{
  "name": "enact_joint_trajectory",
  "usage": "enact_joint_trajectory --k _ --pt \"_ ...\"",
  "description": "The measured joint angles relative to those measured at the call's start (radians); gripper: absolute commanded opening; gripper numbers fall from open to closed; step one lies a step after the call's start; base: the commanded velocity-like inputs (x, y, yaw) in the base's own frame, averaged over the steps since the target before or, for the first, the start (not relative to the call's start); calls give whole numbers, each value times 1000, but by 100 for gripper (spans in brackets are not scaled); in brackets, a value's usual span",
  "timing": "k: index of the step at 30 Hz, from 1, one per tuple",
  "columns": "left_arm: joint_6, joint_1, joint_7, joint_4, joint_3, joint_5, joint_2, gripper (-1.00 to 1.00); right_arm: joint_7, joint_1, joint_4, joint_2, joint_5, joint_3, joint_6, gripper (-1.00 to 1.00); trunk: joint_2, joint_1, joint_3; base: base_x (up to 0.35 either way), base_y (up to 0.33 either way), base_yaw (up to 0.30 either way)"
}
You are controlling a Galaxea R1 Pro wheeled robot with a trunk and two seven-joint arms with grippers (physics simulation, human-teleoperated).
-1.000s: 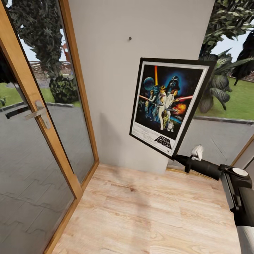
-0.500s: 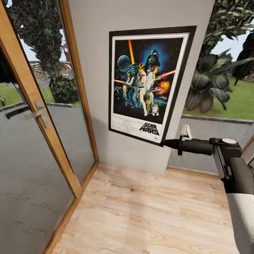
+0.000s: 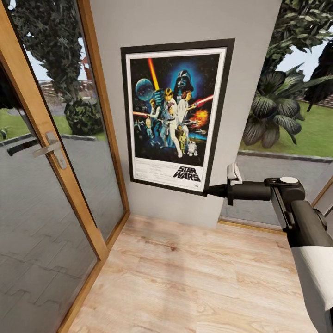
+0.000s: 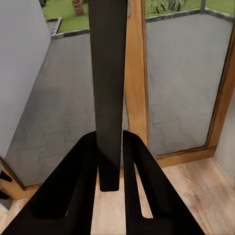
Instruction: Pick up the poster from the kitchen countertop and hang it on one of the wall nails in the kitchen.
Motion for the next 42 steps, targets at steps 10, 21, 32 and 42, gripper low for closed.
enact_joint_trajectory --k 10,21,32,42 --pt "0 0 0 -1 0 -1 0 100 1 0 3 -1 1 -5 -2 -100 0 0 0 0 0 0" --pt "0 0 0 -3 1 -1 1 100 -2 -1 3 -4 2 -9 0 -100 0 0 0 0 0 0" --pt "0 0 0 -5 2 -1 1 100 -2 -3 2 -36 1 -9 0 -100 0 0 0 0 0 0" --pt "0 0 0 -5 3 -1 2 100 -1 -3 2 -36 0 -10 0 -100 0 0 0 0 0 0"
